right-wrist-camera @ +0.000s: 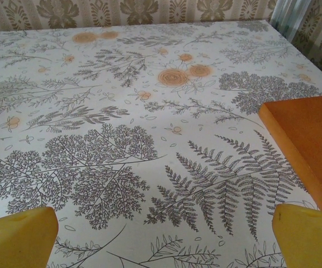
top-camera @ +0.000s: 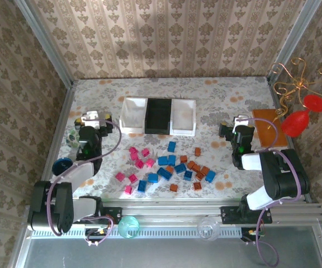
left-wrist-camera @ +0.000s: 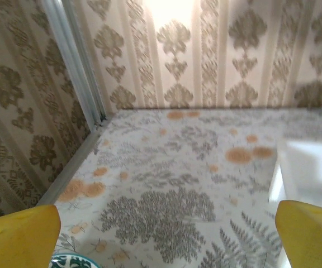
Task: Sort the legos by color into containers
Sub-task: Rotate the container at the top-center of the table.
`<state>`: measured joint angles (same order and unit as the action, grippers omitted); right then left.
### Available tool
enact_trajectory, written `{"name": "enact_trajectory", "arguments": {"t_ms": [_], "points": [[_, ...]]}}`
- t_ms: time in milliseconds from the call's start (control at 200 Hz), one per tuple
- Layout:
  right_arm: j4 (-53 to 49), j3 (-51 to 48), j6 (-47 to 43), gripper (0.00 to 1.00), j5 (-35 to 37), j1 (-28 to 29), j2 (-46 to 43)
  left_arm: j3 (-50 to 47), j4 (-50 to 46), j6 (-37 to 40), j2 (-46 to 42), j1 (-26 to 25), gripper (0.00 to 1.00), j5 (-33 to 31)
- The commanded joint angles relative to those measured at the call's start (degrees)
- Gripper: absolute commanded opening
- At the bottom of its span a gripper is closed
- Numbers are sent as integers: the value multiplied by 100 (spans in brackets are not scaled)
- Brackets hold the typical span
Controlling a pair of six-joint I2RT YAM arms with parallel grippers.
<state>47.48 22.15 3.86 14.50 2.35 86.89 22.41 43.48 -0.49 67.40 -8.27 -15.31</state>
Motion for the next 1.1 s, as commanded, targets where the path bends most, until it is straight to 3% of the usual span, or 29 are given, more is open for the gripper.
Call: {"name": "enact_trajectory", "arguments": {"t_ms": [0, 40, 155, 255, 310, 410, 480, 505, 550, 590, 710, 785, 910, 1095], "points": [[-191, 217, 72, 100, -599, -199, -118, 5, -103, -664, -308, -5, 100, -221], [-319, 284, 45, 100, -553, -183, -171, 90, -254, -745, -439, -8, 100, -227], [-2044, 902, 254, 100, 322, -46, -1165, 356, -762, -1108, -813, -8, 100, -407], [-2321, 1072, 272, 100, 665, 153, -1472, 248, -535, -2358, -916, -3, 100, -1085], [-2586, 1238, 442, 100, 672, 211, -1515, 71, -244, -3100, -992, 78, 100, -876], [-3603, 1694, 1818, 100, 1022, 194, -1526, -333, 786, -4049, -1026, 485, 100, 87], [-5390, 2170, 3914, 100, 1497, 112, -1612, -404, 1169, -4959, -948, 882, 100, 717], [-5694, 2249, 4296, 100, 1281, 10, -1625, -413, 963, -5647, -960, 1040, 100, 868], [-5328, 2175, 4026, 100, 258, -214, -1583, -413, 458, -6885, -965, 1201, 100, 822], [-5317, 2194, 4083, 100, -83, -252, -1560, -444, 374, -7438, -900, 1329, 100, 932], [-5566, 2324, 3900, 100, -651, -94, -1566, -430, 1424, -6966, -416, 1491, 100, 1762], [-5958, 2445, 3778, 100, -850, 140, -1549, -325, 1487, -6864, -300, 1474, 100, 2150], [-6255, 2603, 3424, 100, -1318, 567, -1317, -125, 872, -6930, -421, 1370, 100, 2524], [-6664, 3603, 2872, 97, -1308, 1187, -92, 475, -559, -6068, -614, 889, 99, 3444]]}}
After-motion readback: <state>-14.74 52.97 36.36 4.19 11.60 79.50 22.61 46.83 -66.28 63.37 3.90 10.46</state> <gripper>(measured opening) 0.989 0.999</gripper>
